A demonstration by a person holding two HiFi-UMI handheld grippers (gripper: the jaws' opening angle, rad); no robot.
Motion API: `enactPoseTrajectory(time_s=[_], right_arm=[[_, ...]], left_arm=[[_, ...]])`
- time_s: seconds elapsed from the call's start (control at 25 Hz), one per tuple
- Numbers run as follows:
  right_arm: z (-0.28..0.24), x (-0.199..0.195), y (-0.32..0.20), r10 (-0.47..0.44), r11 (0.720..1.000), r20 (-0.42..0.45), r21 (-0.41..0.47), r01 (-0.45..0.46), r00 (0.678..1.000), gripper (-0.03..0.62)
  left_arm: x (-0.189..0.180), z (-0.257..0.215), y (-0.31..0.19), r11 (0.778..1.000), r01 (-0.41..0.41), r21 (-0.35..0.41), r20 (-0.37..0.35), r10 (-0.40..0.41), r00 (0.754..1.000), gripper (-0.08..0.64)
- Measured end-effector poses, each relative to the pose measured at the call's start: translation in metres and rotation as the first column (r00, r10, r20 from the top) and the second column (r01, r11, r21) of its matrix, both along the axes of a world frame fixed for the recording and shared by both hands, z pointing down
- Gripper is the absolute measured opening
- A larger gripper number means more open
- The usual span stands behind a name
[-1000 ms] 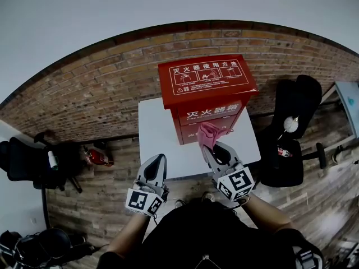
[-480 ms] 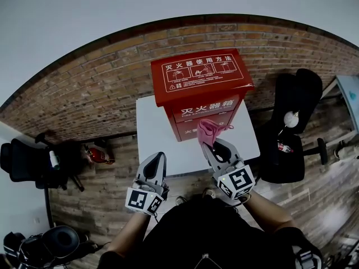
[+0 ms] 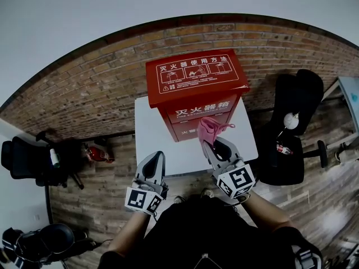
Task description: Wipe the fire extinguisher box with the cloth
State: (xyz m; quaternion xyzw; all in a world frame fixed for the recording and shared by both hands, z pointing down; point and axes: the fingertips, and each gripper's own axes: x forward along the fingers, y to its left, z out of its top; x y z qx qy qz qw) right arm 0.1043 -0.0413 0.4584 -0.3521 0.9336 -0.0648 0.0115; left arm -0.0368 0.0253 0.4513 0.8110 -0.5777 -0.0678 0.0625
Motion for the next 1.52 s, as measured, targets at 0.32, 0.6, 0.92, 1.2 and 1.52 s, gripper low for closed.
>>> enactPoseTrajectory(time_s=[0.32, 0.6, 0.92, 1.2, 1.52], right_arm=[[-0.005, 0.018, -0.012, -0.045, 0.999, -0.007, -0.002, 0.045, 0.999, 0.077], [-0.004, 0.037, -0.034, -0.064, 0.996, -0.012, -0.064, 0.063, 0.998, 0.075], [-0.021, 0.037, -0.046, -0.028, 0.999, -0.028, -0.033, 0.027, 0.999, 0.077], [-0.039, 0.015, -0.041, -0.007, 1.0, -0.072, -0.015, 0.006, 0.997, 0.077], [-0.066, -0.012, -0.048, 0.1, 0.995, -0.131, 0.039, -0.096, 0.986, 0.075]], left_arm=[[0.008, -0.004, -0.004, 0.997, 0.081, 0.008, -0.007, -0.081, 0.997, 0.038], [0.01, -0.005, -0.003, 0.988, 0.152, 0.005, 0.01, -0.152, 0.988, 0.038], [-0.003, 0.008, -0.012, 0.989, 0.145, -0.024, 0.019, -0.144, 0.989, 0.038], [-0.021, 0.007, -0.042, 0.999, 0.051, 0.007, -0.022, -0.051, 0.998, 0.038], [-0.049, 0.003, -0.075, 0.996, -0.086, 0.025, -0.044, 0.087, 0.995, 0.038]])
